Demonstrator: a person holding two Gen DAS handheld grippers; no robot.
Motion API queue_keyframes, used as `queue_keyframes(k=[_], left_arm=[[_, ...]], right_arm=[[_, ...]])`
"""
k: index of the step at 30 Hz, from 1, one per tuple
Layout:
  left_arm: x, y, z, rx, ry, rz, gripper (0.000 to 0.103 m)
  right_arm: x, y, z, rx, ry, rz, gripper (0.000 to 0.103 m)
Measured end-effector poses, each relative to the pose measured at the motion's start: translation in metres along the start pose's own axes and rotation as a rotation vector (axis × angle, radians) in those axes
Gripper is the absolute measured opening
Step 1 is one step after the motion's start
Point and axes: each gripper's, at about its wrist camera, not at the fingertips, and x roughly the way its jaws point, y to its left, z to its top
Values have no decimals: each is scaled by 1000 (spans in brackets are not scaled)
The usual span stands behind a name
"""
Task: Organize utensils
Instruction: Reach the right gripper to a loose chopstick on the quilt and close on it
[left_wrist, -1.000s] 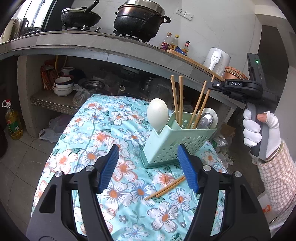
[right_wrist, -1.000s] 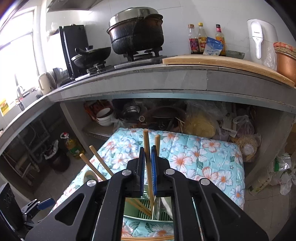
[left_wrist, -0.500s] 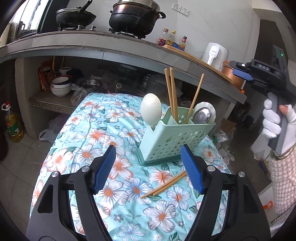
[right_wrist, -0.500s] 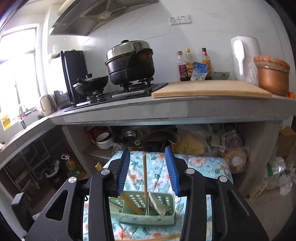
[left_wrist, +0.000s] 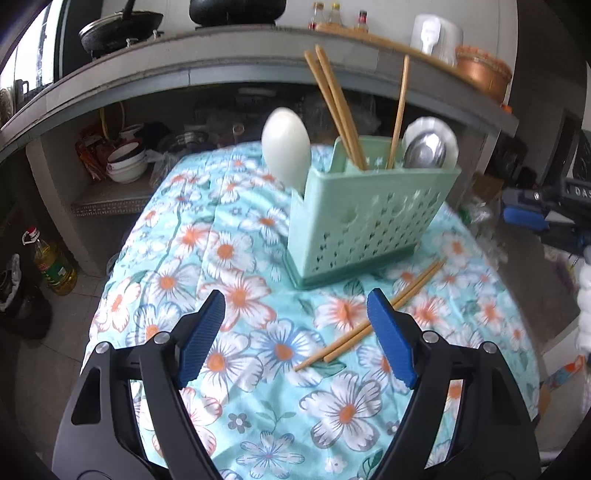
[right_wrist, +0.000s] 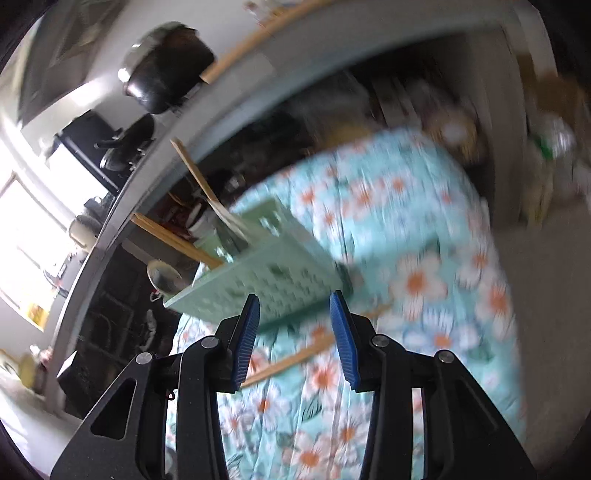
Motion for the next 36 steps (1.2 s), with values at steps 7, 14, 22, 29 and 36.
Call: queue_keyframes(k=[7,14,22,29,36], left_arm=[[29,-8,-9,32,108,52,75],[38,-12,-14,81,130,115,75],[40,-9,-14,98,138,147,75],[44,-9,-13,102,145,150,75],[44,-9,-14,106,141,159,75]], right_arm=[[56,-29,-38,192,185,98,39],[112,-35,-62,311,317,176,36],[150,-50,-71,457,353,238,24],[160,-53,-71,506,351,247,16],[150,-67,-64,513,347,263,11]])
